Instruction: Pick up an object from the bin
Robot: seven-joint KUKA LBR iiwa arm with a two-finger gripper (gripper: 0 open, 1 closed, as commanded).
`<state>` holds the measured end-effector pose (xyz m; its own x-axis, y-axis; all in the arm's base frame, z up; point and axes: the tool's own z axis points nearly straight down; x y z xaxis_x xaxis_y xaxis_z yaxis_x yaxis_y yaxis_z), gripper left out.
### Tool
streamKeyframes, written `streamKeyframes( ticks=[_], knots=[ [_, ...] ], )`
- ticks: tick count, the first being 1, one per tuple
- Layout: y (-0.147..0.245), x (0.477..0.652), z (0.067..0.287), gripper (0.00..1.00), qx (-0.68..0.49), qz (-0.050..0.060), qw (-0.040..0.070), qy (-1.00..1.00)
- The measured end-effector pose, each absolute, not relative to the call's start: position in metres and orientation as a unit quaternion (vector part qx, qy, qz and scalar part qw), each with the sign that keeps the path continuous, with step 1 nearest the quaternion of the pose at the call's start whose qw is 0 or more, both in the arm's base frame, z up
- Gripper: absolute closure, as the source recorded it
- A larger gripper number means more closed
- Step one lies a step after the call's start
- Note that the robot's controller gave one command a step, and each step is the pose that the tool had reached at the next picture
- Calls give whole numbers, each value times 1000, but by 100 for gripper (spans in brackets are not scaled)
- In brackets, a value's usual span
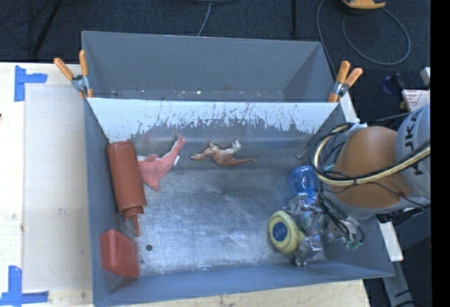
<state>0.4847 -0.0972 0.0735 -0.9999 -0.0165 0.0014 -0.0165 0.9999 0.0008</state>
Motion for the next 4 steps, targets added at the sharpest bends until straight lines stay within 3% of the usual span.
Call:
streamKeyframes(
  ticks=[1, 4],
  knots=[
    [-99, 486, 68, 100, -33, -1, -3, -999],
    [-98, 485, 78, 100, -39, -1, -1, -999]
  ],
)
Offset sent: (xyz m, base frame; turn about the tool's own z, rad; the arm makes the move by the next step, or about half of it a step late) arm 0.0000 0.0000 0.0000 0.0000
